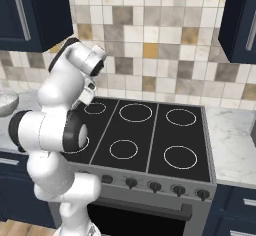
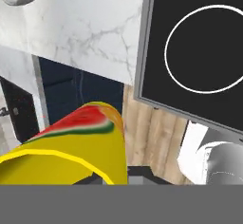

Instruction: Pick the cup and bowl from the counter and place them on the counter next to the sink.

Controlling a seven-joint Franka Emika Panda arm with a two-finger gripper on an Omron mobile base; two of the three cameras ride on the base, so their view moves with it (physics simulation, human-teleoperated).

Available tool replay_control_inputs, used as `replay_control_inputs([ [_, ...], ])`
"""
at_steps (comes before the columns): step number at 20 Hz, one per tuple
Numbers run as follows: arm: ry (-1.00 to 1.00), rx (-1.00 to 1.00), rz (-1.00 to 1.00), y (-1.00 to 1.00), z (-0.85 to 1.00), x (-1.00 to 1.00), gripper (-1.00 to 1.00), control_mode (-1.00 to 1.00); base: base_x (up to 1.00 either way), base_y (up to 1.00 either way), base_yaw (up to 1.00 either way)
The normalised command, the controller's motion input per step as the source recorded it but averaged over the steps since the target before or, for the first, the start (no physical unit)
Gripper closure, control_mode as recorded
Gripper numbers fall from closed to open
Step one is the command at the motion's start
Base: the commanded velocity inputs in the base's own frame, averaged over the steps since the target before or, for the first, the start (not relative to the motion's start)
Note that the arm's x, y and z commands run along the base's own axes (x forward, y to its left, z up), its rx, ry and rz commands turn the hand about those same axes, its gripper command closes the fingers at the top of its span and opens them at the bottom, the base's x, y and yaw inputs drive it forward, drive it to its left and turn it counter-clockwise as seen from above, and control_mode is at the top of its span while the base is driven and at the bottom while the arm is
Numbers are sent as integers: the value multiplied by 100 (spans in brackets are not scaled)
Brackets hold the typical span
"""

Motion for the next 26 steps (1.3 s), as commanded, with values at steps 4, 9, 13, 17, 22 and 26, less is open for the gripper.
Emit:
replay_control_inputs([
  [4, -37, -17, 31, 3, 1, -75, 100, -100, 0, 0, 0],
  [9, -27, -7, 1, 6, 1, -46, 100, -100, 0, 0, 0],
  [13, -36, -10, 3, 2, -12, -96, 100, -100, 0, 0, 0],
  [17, -32, -8, 2, -1, -8, -93, 100, -100, 0, 0, 0],
  [22, -27, -5, 0, -19, -47, -60, 100, -100, 0, 0, 0],
  [26, -30, -3, 0, -29, -19, -60, 100, -100, 0, 0, 0],
])
